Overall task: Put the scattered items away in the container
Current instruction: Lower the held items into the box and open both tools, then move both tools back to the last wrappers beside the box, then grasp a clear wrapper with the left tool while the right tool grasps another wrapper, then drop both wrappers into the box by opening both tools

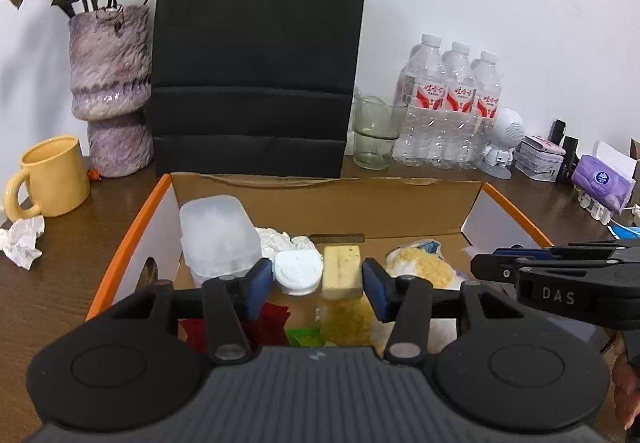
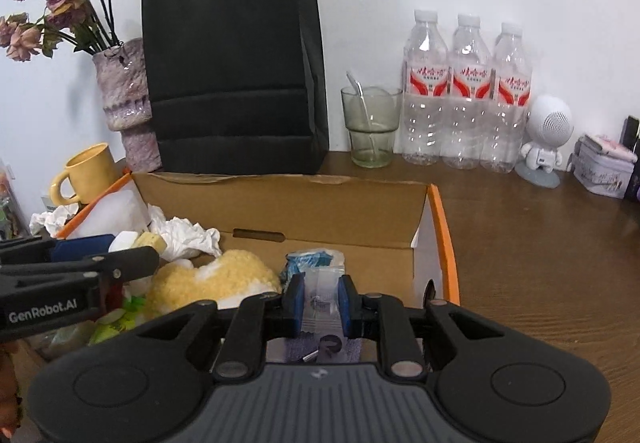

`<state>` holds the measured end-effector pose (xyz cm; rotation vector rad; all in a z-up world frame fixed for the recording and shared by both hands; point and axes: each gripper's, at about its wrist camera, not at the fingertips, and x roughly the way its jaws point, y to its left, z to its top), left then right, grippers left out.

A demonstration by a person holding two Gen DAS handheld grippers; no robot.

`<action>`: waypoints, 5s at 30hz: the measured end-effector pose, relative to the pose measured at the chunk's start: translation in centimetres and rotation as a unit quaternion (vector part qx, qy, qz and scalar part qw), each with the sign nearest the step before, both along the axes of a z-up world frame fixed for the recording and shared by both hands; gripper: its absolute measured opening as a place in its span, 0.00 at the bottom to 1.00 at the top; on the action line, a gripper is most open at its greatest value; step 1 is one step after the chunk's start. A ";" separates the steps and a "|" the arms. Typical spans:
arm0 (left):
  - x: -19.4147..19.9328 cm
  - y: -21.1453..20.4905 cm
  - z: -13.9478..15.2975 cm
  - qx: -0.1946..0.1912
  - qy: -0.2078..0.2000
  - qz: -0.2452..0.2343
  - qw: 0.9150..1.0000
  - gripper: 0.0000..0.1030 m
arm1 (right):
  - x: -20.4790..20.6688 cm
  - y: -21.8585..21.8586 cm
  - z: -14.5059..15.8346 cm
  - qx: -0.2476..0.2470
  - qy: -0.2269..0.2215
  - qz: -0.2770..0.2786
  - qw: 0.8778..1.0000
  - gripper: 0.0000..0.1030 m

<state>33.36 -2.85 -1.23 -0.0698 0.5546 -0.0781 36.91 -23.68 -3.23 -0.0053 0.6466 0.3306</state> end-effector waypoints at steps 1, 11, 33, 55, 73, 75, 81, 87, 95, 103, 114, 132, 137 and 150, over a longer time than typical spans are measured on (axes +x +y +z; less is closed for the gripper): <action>-0.1 0.0 0.0 -0.002 -0.001 -0.001 1.000 0.61 | 0.0 -0.1 0.0 0.003 0.001 -0.004 1.000 0.32; -1.7 -0.5 1.9 -0.011 -0.037 -0.003 0.999 1.00 | -0.8 -0.4 1.5 0.017 -0.009 -0.009 1.000 0.94; -11.0 2.6 2.5 -0.010 -0.068 0.019 0.997 1.00 | -11.9 -1.4 3.5 0.000 -0.077 -0.003 0.997 0.95; -13.7 1.8 -2.2 0.004 0.001 0.041 0.999 1.00 | -13.2 1.7 -3.9 -0.023 0.031 -0.013 0.999 0.45; -10.6 -7.2 -4.1 0.071 0.031 0.005 0.997 0.98 | -13.9 -4.4 -3.4 0.020 0.032 0.024 0.999 0.09; -10.2 -7.7 -4.4 0.080 0.040 -0.001 0.996 0.90 | -14.0 -4.9 -3.3 0.022 0.030 0.026 0.999 0.09; -9.8 -8.2 -4.8 0.075 0.058 -0.022 0.995 0.58 | -14.0 -5.8 -3.4 0.032 0.034 0.031 0.998 0.09; -10.2 -8.1 -4.7 0.057 0.060 -0.028 0.996 0.42 | -14.2 -6.1 -3.4 0.039 0.032 0.038 0.998 0.09; -11.7 -7.2 -4.3 0.040 0.051 -0.029 0.997 0.22 | -14.7 -6.2 -3.2 0.042 0.027 0.040 0.998 0.09; -13.5 -6.3 -3.9 0.030 0.031 -0.035 0.998 0.05 | -15.2 -5.9 -3.3 0.032 0.022 0.043 0.998 0.09; -12.6 -6.8 -3.4 0.004 0.040 -0.032 0.999 0.60 | -15.7 -6.5 -3.3 0.039 0.018 0.028 0.999 0.09; -10.9 -9.3 -4.7 0.042 0.060 0.007 0.997 0.07 | -16.6 -7.0 -2.7 0.060 0.006 0.038 0.997 0.09; -12.2 -8.2 -4.4 0.028 0.050 0.003 0.998 0.06 | -16.4 -7.1 -2.9 0.058 0.011 0.030 0.998 0.09; -17.1 -4.5 0.2 -0.022 -0.026 -0.019 0.999 0.06 | -18.3 -7.1 -0.1 0.085 -0.044 0.047 0.994 0.09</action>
